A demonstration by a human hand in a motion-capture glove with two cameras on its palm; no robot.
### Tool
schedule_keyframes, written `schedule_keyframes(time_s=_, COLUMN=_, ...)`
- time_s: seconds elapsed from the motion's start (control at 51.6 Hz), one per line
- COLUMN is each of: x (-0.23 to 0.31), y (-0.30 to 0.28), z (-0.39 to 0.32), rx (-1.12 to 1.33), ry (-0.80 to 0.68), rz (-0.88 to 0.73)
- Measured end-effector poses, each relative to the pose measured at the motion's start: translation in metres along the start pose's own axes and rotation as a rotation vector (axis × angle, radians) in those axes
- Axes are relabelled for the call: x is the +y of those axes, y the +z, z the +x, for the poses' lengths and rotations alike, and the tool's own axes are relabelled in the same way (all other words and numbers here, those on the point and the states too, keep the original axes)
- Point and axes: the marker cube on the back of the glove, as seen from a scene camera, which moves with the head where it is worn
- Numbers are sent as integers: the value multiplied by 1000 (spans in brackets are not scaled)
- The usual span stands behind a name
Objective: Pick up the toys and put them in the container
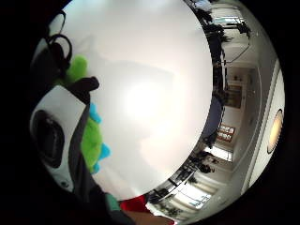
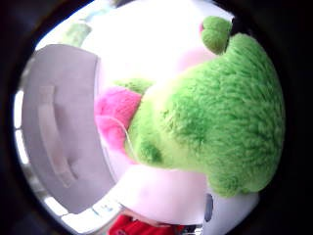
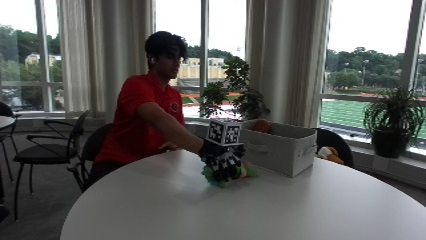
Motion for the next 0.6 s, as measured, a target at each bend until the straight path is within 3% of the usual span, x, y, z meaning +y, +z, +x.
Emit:
schedule_keyframes(time_s=0.271, x=30, y=-77, z=1, rx=-45, ry=-29, rz=278)
schedule_keyframes(time_s=0.465, x=34, y=-149, z=-22, rx=-79, ry=-80, rz=366)
schedule_keyframes(time_s=0.6, x=54, y=-202, z=-76, rx=-107, ry=-134, rz=399)
